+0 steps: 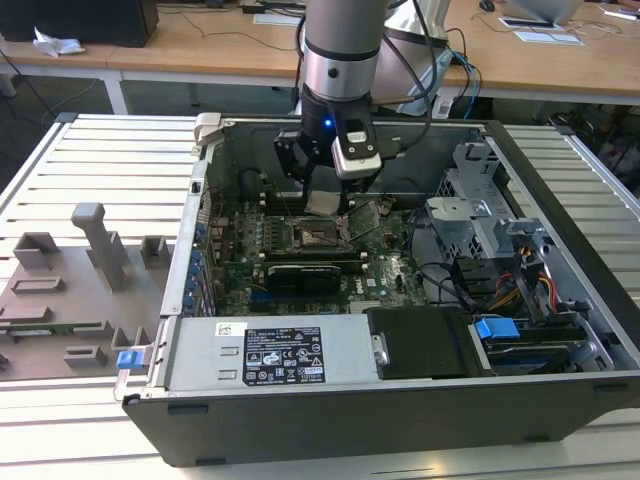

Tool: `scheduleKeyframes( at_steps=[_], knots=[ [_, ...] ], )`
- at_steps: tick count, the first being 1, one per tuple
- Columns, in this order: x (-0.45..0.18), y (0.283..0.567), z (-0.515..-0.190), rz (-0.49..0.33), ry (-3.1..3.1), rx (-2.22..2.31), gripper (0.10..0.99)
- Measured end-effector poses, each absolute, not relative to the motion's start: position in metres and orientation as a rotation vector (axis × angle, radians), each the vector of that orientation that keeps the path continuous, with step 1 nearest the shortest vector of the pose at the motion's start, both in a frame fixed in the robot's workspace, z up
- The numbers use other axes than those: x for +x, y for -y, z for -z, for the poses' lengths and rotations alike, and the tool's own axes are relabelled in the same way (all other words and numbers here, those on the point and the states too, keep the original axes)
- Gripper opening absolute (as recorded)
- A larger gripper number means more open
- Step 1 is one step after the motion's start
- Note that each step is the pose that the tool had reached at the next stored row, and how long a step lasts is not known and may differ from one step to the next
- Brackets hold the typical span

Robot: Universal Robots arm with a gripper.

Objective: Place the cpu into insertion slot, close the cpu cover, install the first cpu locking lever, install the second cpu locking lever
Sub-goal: 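Place the cpu into insertion slot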

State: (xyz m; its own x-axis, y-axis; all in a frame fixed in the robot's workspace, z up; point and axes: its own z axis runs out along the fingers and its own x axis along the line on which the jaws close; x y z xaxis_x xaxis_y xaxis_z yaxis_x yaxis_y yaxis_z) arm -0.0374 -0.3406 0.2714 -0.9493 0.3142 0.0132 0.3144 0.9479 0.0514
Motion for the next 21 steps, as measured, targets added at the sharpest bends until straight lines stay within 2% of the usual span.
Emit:
scheduleKeyframes(
  at_steps=[21],
  knots=[
    [-0.0373, 0.3406, -0.2697, 0.061, 2.978, -1.019, 0.545]
  ],
)
